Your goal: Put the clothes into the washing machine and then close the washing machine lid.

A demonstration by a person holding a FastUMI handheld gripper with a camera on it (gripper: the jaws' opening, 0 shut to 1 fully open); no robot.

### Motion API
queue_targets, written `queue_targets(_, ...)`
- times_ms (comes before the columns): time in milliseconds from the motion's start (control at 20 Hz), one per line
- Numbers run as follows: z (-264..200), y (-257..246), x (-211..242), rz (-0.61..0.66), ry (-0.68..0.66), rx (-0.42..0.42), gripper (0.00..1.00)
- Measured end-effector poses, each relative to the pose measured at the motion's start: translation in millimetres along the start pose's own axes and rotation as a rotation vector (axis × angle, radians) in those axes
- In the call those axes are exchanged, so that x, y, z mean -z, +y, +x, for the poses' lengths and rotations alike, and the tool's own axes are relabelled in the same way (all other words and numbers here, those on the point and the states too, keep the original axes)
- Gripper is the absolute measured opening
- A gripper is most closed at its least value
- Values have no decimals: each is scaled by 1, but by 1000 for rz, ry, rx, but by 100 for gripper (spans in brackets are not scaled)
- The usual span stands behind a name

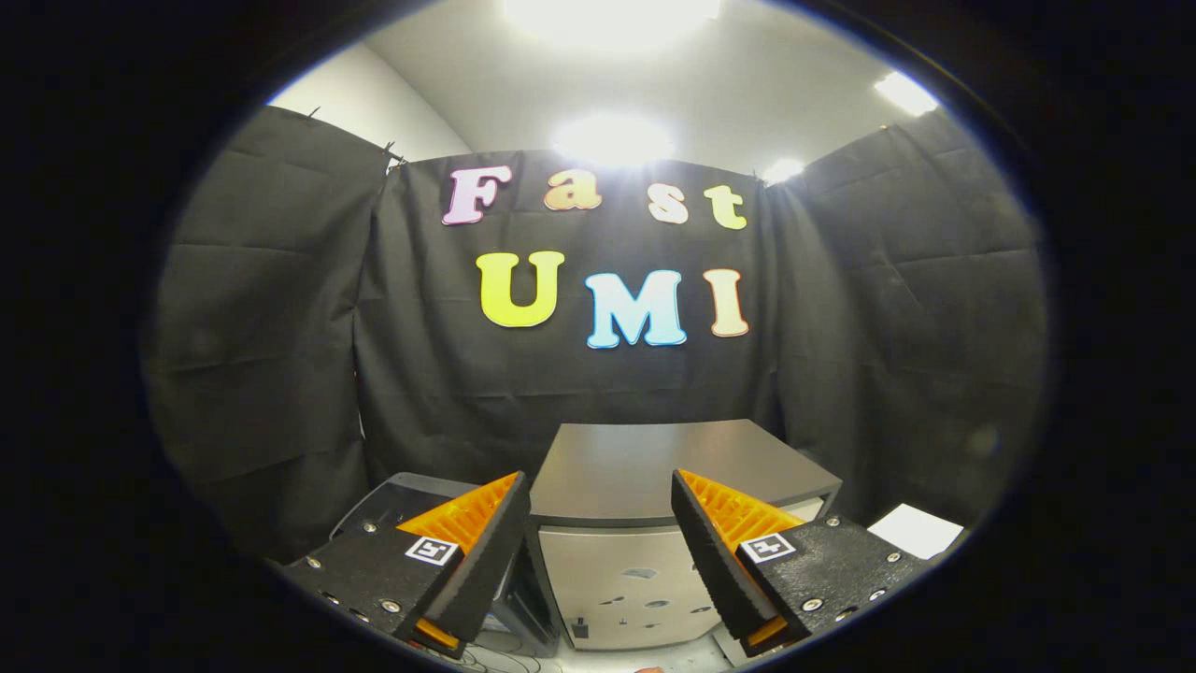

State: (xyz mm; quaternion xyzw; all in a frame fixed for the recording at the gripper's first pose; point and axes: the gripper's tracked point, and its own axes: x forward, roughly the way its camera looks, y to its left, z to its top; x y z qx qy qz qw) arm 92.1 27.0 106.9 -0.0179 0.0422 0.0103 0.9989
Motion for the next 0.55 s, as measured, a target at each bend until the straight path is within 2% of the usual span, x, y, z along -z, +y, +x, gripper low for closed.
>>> queue_targets(550, -19, -29, -1, 22, -11, 22, 94)
